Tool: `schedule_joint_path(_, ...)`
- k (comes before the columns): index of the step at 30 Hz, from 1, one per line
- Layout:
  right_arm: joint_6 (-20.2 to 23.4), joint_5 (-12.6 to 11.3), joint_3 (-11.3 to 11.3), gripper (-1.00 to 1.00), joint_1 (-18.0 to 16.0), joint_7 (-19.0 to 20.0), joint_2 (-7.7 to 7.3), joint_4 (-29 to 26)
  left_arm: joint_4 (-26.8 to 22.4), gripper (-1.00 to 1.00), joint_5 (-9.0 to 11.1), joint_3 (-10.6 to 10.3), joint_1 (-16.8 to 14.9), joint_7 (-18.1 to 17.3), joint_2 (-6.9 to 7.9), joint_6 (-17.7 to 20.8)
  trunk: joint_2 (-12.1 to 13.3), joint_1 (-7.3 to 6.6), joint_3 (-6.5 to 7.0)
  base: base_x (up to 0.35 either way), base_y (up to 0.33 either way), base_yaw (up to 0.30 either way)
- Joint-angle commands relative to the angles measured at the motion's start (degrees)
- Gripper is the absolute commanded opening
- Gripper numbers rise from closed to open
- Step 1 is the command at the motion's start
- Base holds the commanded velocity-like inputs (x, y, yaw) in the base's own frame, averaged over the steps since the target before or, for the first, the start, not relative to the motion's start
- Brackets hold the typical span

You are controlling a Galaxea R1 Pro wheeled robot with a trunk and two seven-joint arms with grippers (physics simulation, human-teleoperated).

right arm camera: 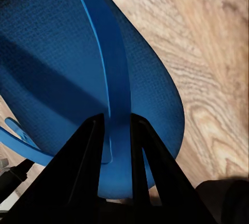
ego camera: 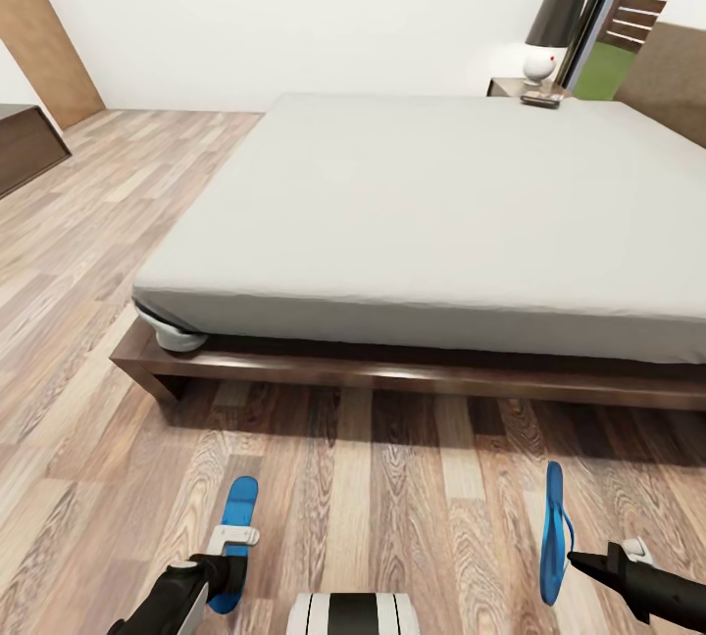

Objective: In the bedroom, move the book from the bed onto either nightstand, and place the two sandals side by side next to the bed.

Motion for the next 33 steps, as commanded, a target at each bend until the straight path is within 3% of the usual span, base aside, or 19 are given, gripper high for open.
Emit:
schedule_joint_path(1, 0.28, -0.04, -0.15, -1.0, -0.02, 0.08, 0.0, 0.02, -0.1, -1.0, -0.53, 0.19, 0.03, -0.4, -0.04, 0.16, -0.02, 0.0, -0.04, 0.056, 0.016, 0.0)
schedule_joint_path(15, 0.28, -0.04, -0.15, -1.0, -0.02, 0.07, 0.0, 0.03, -0.02, -1.0, -0.45, 0.17, 0.08, -0.48, -0.07, -0.05, -0.02, 0.0, -0.04, 0.209, 0.188, 0.0)
schedule_joint_path(21, 0.28, -0.04, -0.08, -1.0, -0.02, 0.07, 0.07, 0.01, -0.05, -1.0, -0.51, 0.44, 0.08, -0.22, -0.02, -0.13, -0.02, 0.0, -0.04, 0.041, 0.046, 0.0)
schedule_joint_path(27, 0.28, -0.04, -0.07, -1.0, -0.02, 0.09, 0.09, 0.01, -0.1, -1.0, -0.61, 4.64, 0.08, -0.13, 0.08, -0.95, -0.02, 0.0, -0.04, 0.124, 0.107, 0.0)
schedule_joint_path(33, 0.28, -0.04, -0.07, -1.0, -0.02, 0.07, 0.09, 0.01, -0.05, -1.0, -0.73, 5.1, 0.08, -0.13, -0.02, -3.58, -0.02, 0.0, -0.04, 0.057, 0.023, 0.0)
